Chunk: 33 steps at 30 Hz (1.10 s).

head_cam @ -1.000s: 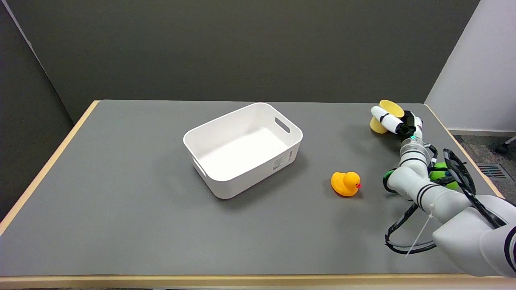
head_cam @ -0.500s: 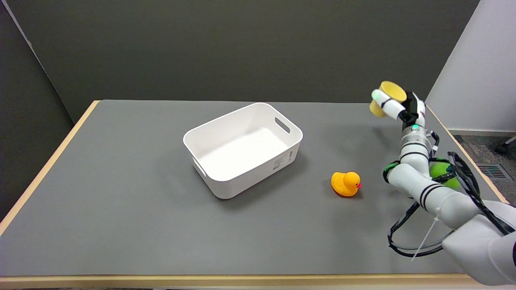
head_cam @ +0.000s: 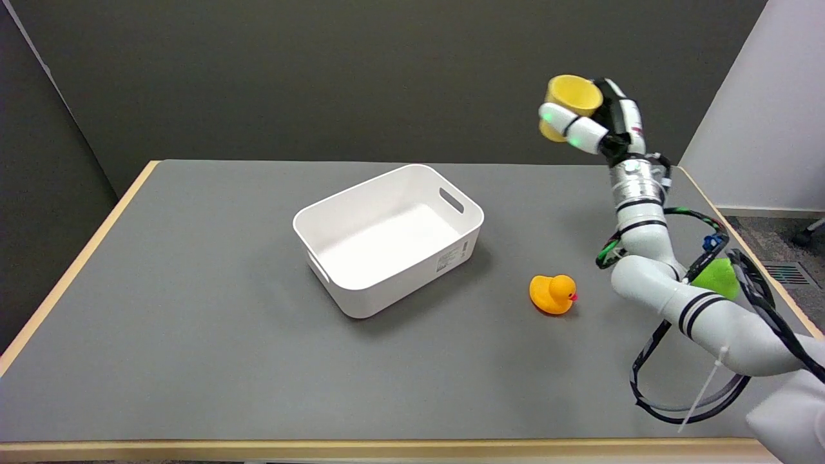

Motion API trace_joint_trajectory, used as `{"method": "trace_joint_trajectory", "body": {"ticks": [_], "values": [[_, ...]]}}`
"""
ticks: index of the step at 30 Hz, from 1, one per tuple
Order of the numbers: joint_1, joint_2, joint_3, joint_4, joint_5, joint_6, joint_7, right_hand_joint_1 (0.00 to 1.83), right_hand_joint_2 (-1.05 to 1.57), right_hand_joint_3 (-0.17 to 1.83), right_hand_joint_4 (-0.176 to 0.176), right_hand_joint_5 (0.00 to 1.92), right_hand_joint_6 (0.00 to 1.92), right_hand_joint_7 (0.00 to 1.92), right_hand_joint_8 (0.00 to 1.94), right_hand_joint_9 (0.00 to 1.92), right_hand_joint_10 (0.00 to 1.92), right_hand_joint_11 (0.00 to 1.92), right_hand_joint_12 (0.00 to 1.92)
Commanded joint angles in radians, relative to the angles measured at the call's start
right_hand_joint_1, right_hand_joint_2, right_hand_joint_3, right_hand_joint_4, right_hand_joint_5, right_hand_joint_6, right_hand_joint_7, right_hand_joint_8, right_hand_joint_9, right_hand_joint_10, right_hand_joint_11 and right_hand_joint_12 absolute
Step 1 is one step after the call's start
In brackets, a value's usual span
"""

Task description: Place the yellow cup in the white box.

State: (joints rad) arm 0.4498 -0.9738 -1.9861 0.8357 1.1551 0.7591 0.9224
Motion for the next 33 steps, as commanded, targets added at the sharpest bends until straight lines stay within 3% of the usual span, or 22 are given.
{"method": "trace_joint_trajectory", "body": {"ticks": [1,13,15,18,25,30,32,33], "values": [[-0.147,0.039,-0.019,0.487,-0.350,-0.264,-0.093,1.16,1.20,0.24,-0.153,0.47,1.64,0.80,1.45,0.65,1.34,0.50,1.83],[-0.157,0.039,-0.023,0.669,-0.455,-0.384,-0.087,1.17,1.18,0.27,-0.160,0.48,1.63,0.81,1.43,0.66,1.32,0.55,1.80],[-0.144,0.039,-0.032,0.681,-0.452,-0.412,-0.085,1.16,1.28,0.07,-0.155,0.47,1.63,0.80,1.43,0.72,1.18,0.64,1.64],[-0.118,0.037,-0.061,0.687,-0.446,-0.442,-0.085,1.18,1.17,0.28,-0.170,0.49,1.62,0.83,1.41,0.67,1.31,0.59,1.78],[-0.053,-0.022,-0.148,0.653,-0.452,-0.516,-0.088,1.16,1.27,0.07,-0.156,0.47,1.62,0.81,1.42,0.75,1.16,0.66,1.62],[-0.016,-0.080,-0.191,0.572,-0.453,-0.566,-0.092,1.18,1.16,0.27,-0.167,0.50,1.60,0.84,1.39,0.71,1.28,0.61,1.75],[-0.003,-0.101,-0.204,0.523,-0.446,-0.579,-0.092,1.17,1.26,0.10,-0.156,0.49,1.61,0.82,1.40,0.75,1.16,0.68,1.61],[0.002,-0.114,-0.210,0.500,-0.446,-0.583,-0.092,1.17,1.21,0.17,-0.159,0.50,1.61,0.83,1.39,0.73,1.21,0.65,1.67]]}}
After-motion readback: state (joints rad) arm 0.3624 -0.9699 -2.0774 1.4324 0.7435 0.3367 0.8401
